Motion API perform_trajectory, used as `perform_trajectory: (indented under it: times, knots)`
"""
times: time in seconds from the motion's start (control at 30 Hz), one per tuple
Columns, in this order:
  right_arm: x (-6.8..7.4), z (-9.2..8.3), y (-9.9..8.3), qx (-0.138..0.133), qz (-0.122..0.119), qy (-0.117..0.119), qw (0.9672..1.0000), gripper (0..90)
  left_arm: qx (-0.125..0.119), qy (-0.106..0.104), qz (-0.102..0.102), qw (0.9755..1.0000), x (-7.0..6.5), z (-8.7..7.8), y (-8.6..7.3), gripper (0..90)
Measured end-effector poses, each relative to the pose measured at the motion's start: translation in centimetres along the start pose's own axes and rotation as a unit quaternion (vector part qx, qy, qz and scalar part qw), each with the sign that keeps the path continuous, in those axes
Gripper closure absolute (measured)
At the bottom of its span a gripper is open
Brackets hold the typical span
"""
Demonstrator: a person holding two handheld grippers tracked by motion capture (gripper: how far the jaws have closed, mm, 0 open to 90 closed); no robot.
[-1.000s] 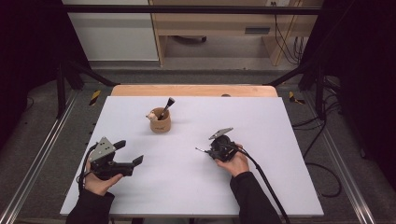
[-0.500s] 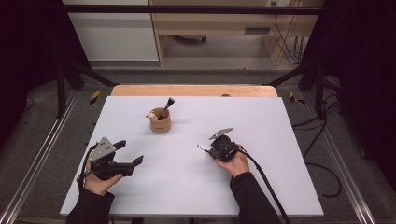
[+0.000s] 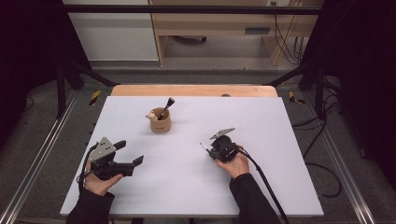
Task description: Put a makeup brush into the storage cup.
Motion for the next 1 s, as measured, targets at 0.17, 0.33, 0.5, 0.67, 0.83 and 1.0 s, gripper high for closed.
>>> perform_trajectory:
  times: [0.17,0.33,0.5,0.67,0.83,1.0]
  knots:
    - [0.2,-0.9,0.7,-0.011,-0.012,0.004,0.9999,67.0,0.000,0.000,0.000,1.0000,0.0,0.0,0.0,10.5]
    - [0.0,-1.6,1.3,0.013,-0.029,0.003,0.9995,62.1,0.000,-0.001,0.000,1.0000,-0.1,0.0,0.0,10.5]
    - [0.2,-1.5,1.7,0.036,-0.044,0.002,0.9984,58.8,-0.001,-0.002,0.000,1.0000,-0.1,-0.1,0.1,10.5]
    - [0.4,-1.0,1.8,0.066,-0.059,0.004,0.9961,58.4,-0.001,-0.003,0.000,1.0000,-0.1,-0.1,0.1,10.6]
    - [0.2,-0.6,1.6,0.092,-0.066,0.001,0.9936,60.2,-0.001,-0.004,0.000,1.0000,-0.1,-0.1,0.1,10.6]
    - [-0.1,-0.4,1.1,0.111,-0.065,0.002,0.9917,65.3,-0.001,-0.004,0.001,1.0000,-0.1,-0.1,0.1,10.7]
Point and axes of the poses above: each handheld gripper's, and its own axes: z roughly forward along the jaws, y roughly out of its top, x roughly to its left, the point moved 7 cm from there along z, roughly forward along the jaws, and after that the axes turned 5 degrees about -x, right-handed, at the moved point
